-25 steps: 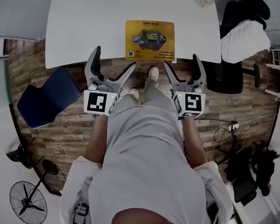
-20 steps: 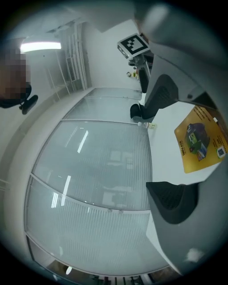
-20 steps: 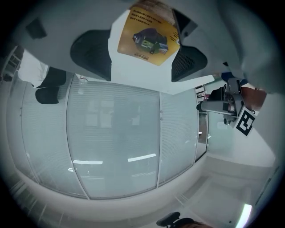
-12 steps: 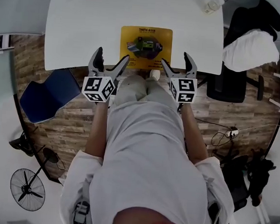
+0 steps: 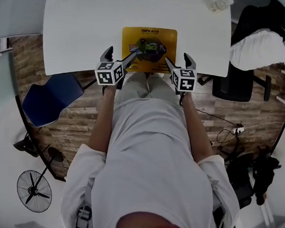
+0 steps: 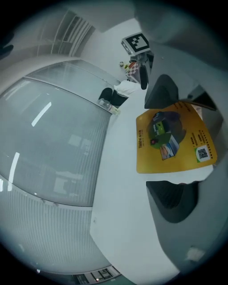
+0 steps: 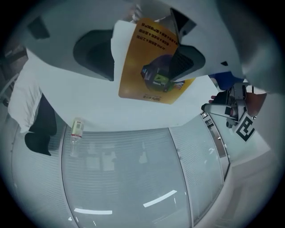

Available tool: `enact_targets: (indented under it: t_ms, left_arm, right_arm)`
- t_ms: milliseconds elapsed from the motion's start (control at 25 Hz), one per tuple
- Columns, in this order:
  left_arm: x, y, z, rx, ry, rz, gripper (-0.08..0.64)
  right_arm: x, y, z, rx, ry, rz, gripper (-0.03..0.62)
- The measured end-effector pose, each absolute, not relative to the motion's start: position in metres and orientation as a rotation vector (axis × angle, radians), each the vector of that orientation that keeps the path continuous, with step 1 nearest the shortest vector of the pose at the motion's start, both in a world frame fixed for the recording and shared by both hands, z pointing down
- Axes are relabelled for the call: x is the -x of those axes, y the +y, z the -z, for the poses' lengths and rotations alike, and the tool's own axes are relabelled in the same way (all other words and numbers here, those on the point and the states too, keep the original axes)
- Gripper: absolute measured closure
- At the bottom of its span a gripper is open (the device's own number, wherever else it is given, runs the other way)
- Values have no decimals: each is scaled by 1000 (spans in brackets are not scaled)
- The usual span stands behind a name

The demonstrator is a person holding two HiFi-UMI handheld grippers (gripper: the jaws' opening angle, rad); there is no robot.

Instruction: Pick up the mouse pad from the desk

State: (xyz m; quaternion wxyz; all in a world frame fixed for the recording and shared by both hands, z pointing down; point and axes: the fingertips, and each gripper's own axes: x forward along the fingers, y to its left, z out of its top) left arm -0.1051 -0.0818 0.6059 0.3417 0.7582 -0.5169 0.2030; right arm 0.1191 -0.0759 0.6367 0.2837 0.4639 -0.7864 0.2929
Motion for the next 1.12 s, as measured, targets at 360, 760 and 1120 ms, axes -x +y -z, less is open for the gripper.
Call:
enact_targets:
  t_ms: [360,760,1120]
  left_arm:
    - [112,-91,-689,-1769,-1245,-684,112]
    - [114,-101,-722,-1690,-1226,-780,160]
    - [120,-96,-726,-1690,-1265,-958,225]
  right_arm:
    - [-102,-91,-692,-1203,-1962,-945,224]
    - [-109,-95,-728,-1215,-1828,-1087,241]
    - [-115,-92,-732,-1217,-1740,-1000,314]
